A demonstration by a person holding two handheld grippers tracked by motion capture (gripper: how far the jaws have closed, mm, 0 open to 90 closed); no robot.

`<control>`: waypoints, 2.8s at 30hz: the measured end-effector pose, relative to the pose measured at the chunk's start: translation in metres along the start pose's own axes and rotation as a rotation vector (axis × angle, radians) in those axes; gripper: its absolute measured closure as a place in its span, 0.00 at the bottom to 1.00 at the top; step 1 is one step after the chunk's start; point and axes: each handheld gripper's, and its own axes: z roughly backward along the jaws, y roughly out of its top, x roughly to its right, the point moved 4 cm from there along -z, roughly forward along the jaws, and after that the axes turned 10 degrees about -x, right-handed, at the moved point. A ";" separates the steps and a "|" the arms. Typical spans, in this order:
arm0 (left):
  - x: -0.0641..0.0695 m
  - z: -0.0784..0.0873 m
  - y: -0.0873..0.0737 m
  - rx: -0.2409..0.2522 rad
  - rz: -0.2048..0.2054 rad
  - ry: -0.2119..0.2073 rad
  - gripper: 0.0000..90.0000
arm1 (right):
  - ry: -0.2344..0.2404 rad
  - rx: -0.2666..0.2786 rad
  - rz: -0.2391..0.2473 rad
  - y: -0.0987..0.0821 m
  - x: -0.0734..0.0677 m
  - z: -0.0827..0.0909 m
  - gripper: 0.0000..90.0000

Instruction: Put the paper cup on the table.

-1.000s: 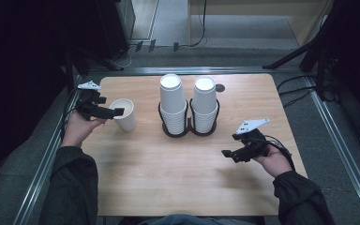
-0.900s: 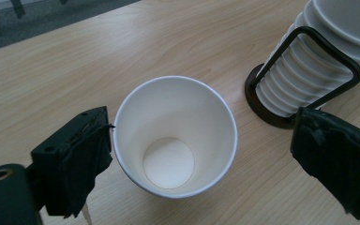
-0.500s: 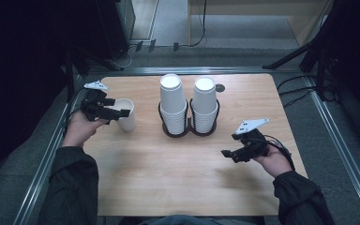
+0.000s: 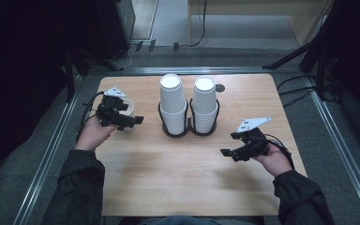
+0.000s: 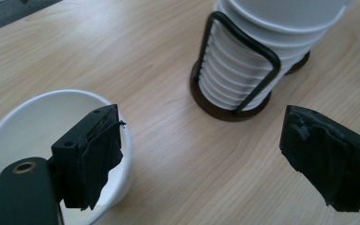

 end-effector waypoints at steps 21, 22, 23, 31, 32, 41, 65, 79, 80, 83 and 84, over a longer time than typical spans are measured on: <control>0.055 -0.019 -0.012 0.074 -0.057 0.020 0.15 | 0.017 -0.004 0.037 0.014 0.000 -0.008 0.23; 0.057 -0.020 -0.014 0.078 -0.062 0.016 0.15 | 0.018 -0.006 0.035 0.014 0.000 -0.008 0.23; 0.059 -0.021 -0.016 0.081 -0.073 0.017 0.15 | 0.019 -0.006 0.036 0.014 0.000 -0.008 0.23; 0.077 -0.031 -0.021 0.094 -0.117 0.047 0.15 | 0.012 0.003 0.039 0.015 0.000 -0.008 0.23; 0.079 -0.032 -0.022 0.097 -0.117 0.033 0.15 | 0.011 0.003 0.037 0.015 -0.001 -0.008 0.23; 0.099 -0.055 -0.022 0.044 -0.178 -0.029 0.15 | 0.017 0.022 0.042 0.014 -0.005 -0.008 0.23; 0.135 -0.087 0.006 0.033 -0.292 -0.130 0.15 | -0.018 0.023 -0.012 0.002 -0.012 -0.006 0.23; 0.146 -0.086 0.016 0.078 -0.323 -0.134 0.15 | -0.015 0.034 0.008 0.008 -0.017 -0.010 0.22; 0.146 -0.086 0.016 0.079 -0.324 -0.137 0.15 | -0.015 0.036 0.008 0.008 -0.017 -0.010 0.22; 0.144 -0.084 0.015 0.075 -0.319 -0.138 0.15 | -0.012 0.045 0.014 0.010 -0.019 -0.009 0.22; 0.143 -0.083 0.014 0.077 -0.317 -0.140 0.15 | -0.013 0.044 0.013 0.011 -0.019 -0.009 0.22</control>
